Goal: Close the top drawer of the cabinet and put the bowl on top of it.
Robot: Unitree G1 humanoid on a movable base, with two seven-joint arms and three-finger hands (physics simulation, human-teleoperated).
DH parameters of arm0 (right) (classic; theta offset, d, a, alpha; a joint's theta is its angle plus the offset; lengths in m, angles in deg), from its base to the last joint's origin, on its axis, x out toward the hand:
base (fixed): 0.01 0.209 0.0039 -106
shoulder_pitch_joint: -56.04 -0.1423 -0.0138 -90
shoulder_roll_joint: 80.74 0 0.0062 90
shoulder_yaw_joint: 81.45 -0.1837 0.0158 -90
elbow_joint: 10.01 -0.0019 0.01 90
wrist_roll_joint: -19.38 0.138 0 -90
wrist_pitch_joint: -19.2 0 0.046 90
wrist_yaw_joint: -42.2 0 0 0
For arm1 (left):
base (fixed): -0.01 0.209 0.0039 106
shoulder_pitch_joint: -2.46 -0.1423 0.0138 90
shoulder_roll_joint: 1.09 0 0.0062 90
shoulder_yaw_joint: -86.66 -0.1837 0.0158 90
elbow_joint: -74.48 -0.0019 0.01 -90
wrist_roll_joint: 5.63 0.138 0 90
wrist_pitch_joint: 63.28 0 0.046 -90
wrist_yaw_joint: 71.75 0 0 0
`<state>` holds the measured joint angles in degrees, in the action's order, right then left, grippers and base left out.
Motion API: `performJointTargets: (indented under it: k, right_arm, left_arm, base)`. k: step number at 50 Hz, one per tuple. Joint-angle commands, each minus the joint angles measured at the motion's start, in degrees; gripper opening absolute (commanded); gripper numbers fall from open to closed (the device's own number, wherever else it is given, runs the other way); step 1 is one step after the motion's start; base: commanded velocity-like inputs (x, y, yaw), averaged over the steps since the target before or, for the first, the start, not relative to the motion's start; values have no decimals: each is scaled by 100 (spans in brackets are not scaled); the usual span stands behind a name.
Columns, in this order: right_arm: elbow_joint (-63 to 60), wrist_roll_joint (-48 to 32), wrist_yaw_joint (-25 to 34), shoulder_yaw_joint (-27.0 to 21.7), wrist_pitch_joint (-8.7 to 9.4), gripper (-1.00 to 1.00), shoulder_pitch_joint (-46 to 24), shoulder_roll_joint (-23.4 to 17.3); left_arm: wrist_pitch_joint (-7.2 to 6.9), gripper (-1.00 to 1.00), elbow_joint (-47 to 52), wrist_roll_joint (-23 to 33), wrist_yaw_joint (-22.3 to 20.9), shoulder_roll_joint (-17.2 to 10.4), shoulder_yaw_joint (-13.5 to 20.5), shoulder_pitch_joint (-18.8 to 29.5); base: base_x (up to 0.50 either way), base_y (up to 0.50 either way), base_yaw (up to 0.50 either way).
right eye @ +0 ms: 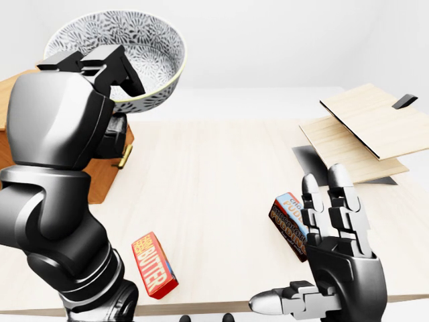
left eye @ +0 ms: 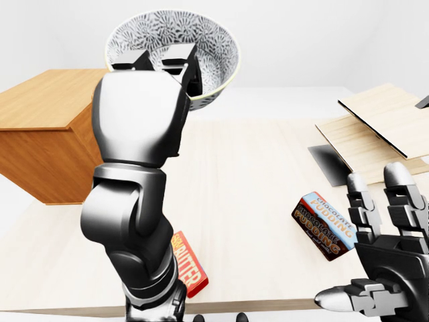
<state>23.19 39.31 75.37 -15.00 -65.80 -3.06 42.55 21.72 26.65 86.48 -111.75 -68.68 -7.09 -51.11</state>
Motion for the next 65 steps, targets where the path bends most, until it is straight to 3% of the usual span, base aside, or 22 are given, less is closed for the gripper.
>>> performJointTargets:
  k: [1,7,18,32,43,49,65]
  right_arm:
    - [13,-38,1,88,0,100,57,-8]
    - [40,-84,-29,158,0,100,64,-32]
    - [69,-139,-34,264,0,100,136,-44]
    - [42,-99,-49,267,0,100,171,-65]
    - [60,-98,-29,287,0,100,201,-69]
    - [59,-95,-34,289,0,100,201,-79]
    - [109,-159,-70,417,0,100,259,-116]
  left_arm:
    - [0,-100,-252,-207,0,-745,591,1059]
    - [0,-100,-424,-348,0,-1419,906,1502]
    - [0,-100,-687,-841,0,-1926,1061,1471]
    - [0,-100,-1755,-2256,60,-2711,1353,1448]
    - [0,-100,-2217,-2789,571,-3000,1377,1385]
    - [0,-100,-2620,-3134,1140,-3182,1478,1339]
    - [0,-100,-3231,-3816,1727,-3669,1637,1370]
  base:
    - [0,0,0]
    - [0,0,0]
    - [0,0,0]
    - [0,0,0]
    - [0,0,0]
    - [0,0,0]
    - [0,0,0]
